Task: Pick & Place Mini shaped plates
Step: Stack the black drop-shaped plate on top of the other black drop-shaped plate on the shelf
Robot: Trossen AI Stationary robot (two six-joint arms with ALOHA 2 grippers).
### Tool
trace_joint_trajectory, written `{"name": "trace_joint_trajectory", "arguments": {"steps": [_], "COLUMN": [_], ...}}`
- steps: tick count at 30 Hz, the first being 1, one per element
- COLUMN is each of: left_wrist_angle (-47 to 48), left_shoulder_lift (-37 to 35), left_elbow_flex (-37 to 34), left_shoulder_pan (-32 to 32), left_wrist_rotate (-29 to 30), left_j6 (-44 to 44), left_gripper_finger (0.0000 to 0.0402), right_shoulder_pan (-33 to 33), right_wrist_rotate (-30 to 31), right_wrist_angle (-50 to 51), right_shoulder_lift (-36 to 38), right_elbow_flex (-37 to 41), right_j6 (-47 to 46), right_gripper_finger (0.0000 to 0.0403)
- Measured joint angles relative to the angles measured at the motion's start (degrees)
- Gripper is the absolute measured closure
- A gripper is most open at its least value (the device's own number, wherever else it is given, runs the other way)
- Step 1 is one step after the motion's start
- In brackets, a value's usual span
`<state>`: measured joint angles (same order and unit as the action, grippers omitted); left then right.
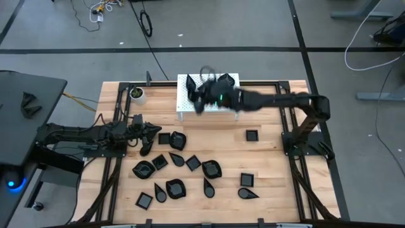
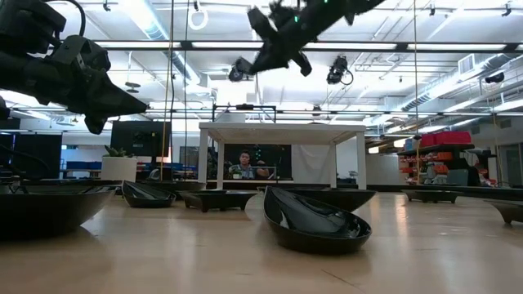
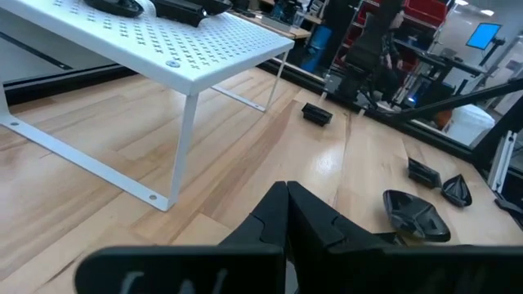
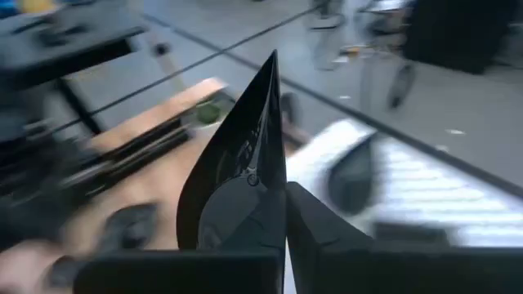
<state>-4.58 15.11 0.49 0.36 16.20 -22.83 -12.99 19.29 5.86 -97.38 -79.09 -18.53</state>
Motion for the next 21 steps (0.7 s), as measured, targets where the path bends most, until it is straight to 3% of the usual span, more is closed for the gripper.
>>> {"name": "trace_joint_trajectory", "arguments": {"steps": [7,11,21], "left_wrist_angle": [0.02,0.00,-0.02], "left_shoulder_lift": [0.00,-0.01,0.00], "left_elbow_flex": [-0.02,-0.01,-0.01], "left_shoulder_pan": [0.00,0.00,0.00], "left_wrist_rotate": [0.18,0.65,1.97], "left_j6": [-0.09,-0.05,-0.28], "left_gripper_finger": [0.0394,0.0394,0.0394], "right_shoulder_pan": [-11.12,-12.37,-12.49], "right_wrist_rotate": [-9.80,-12.54,-12.76], "right_wrist_angle": [-5.29,-7.81,-3.46], "right_shoulder_lift": [-2.05,-6.62,-14.77], "right_elbow_flex": [-0.22,-1.41,-8.67], "right_j6": [1.66,1.45,1.22], "right_gripper_finger": [0.0401,0.0401,0.0400]}}
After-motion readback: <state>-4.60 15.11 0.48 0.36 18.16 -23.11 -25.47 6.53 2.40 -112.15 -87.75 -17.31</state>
